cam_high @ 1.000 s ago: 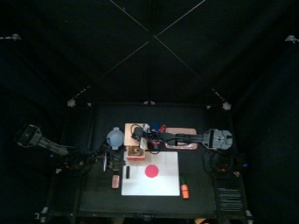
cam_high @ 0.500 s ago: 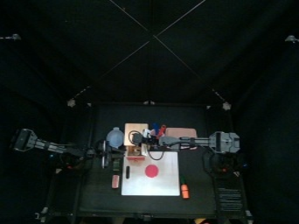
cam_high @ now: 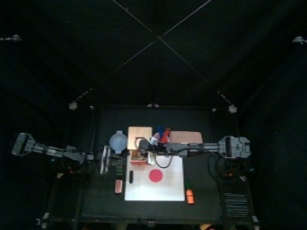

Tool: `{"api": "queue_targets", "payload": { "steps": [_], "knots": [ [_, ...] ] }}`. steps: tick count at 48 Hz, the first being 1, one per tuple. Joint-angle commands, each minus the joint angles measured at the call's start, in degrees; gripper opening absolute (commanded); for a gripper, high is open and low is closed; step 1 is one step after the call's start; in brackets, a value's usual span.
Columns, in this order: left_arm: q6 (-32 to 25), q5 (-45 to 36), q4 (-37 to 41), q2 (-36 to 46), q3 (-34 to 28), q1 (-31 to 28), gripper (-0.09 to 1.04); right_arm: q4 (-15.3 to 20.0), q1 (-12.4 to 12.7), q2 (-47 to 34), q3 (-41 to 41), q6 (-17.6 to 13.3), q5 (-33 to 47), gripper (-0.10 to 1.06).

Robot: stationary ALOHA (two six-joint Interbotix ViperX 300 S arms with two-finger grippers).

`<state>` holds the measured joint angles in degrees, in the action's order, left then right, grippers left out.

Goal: Get the cutter from the drawer then cut the dough then place the extra dough in the bowl
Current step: Place the cutter on the board

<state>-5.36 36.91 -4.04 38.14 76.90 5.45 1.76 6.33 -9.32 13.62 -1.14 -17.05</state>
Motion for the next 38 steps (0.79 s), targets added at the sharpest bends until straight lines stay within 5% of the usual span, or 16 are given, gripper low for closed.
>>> {"api": "queue_targets", "payload": {
  "steps": [1,25,38],
  "knots": [
    [-0.2,0.5,0.6,0.4,-0.8,-0.3,0.64,-0.4,-0.4,0.4,-1.1,0.2,-0.1,0.63],
    [0.0,0.1,1.1,0.4,0.2,-0.1,0.64,-8.2,-1.1,-5.4,-5.6,0.1,-4.4,0.66],
    [0.1,0.1,1.1,0.4,0.4,-0.2,0.64,-8.6,-1.3,-5.9,-6.2,-0.2,-5.3,0.79]
  ]
}}
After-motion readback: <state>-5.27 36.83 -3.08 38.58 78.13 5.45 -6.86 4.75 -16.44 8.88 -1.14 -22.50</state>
